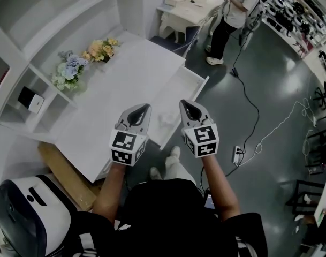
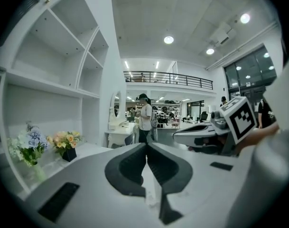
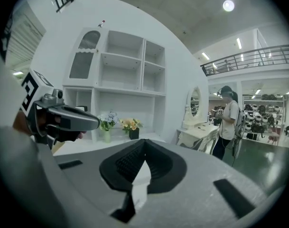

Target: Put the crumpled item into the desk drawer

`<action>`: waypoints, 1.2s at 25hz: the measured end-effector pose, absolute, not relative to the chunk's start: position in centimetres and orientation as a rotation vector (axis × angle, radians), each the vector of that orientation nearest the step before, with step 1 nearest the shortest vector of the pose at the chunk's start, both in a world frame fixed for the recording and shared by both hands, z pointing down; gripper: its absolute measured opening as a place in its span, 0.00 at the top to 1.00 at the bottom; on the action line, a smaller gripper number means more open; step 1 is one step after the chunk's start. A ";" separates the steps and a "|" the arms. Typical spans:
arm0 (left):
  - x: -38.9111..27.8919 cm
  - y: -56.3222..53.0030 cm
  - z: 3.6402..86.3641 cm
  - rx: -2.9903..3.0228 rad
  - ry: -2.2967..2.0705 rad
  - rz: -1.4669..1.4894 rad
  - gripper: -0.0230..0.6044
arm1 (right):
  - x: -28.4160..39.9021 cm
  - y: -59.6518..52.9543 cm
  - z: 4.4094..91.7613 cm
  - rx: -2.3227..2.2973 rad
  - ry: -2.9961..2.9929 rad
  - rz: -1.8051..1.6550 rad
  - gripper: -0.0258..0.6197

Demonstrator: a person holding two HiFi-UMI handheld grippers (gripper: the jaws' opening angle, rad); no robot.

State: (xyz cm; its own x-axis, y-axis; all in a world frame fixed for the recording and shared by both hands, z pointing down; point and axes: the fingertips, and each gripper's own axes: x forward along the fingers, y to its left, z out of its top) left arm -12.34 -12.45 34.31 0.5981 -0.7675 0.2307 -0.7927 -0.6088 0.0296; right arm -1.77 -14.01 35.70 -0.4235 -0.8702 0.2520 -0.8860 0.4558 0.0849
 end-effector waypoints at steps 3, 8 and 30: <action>-12.6 -12.0 33.8 2.698 -1.329 0.273 0.95 | -1.9 -13.6 34.9 1.508 -2.461 0.069 0.97; -12.7 -11.6 33.0 2.703 -1.335 0.254 0.95 | -1.6 -13.3 33.8 1.529 -2.460 0.044 0.97; -8.4 -6.3 29.7 2.685 -1.417 0.190 0.95 | 1.4 -7.1 29.6 1.481 -2.555 -0.030 0.97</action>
